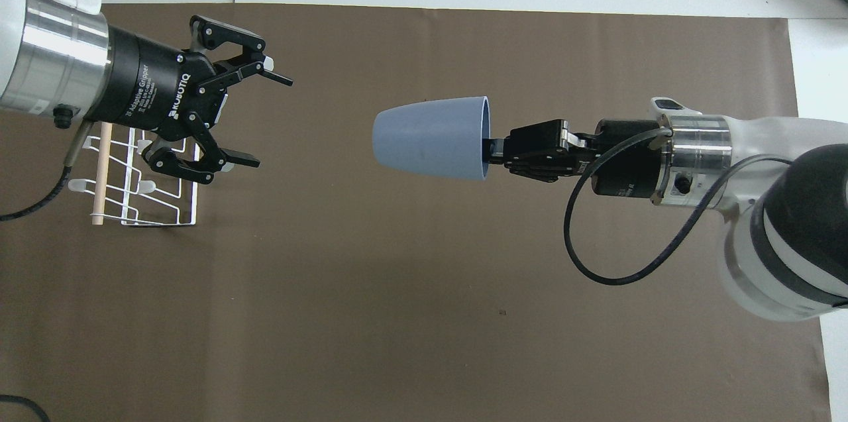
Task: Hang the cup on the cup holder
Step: 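Lift the cup with the right gripper while the left gripper approaches it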
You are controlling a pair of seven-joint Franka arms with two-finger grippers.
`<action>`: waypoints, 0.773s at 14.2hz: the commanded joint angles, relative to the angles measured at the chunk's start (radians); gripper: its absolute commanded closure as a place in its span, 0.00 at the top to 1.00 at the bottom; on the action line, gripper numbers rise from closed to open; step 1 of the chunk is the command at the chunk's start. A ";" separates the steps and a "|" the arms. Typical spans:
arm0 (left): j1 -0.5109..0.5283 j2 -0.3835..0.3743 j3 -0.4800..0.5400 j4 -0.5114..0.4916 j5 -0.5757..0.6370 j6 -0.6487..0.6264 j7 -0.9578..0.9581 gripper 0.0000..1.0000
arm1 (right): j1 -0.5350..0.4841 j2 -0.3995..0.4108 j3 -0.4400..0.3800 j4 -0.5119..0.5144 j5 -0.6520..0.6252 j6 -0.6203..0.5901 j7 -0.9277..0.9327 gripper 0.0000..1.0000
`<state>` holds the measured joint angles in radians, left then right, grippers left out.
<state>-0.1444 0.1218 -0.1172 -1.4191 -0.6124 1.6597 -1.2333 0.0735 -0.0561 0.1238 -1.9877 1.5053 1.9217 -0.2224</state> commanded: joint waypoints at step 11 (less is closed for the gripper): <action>-0.087 0.022 -0.022 0.038 -0.067 0.107 -0.396 1.00 | 0.124 0.012 0.002 -0.103 0.335 0.129 -0.086 0.00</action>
<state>-0.2156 0.1305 -0.1439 -1.3999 -0.6624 1.7544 -1.5906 0.2049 -0.0365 0.1243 -2.0764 1.8047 2.0462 -0.2684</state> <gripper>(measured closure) 0.000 0.956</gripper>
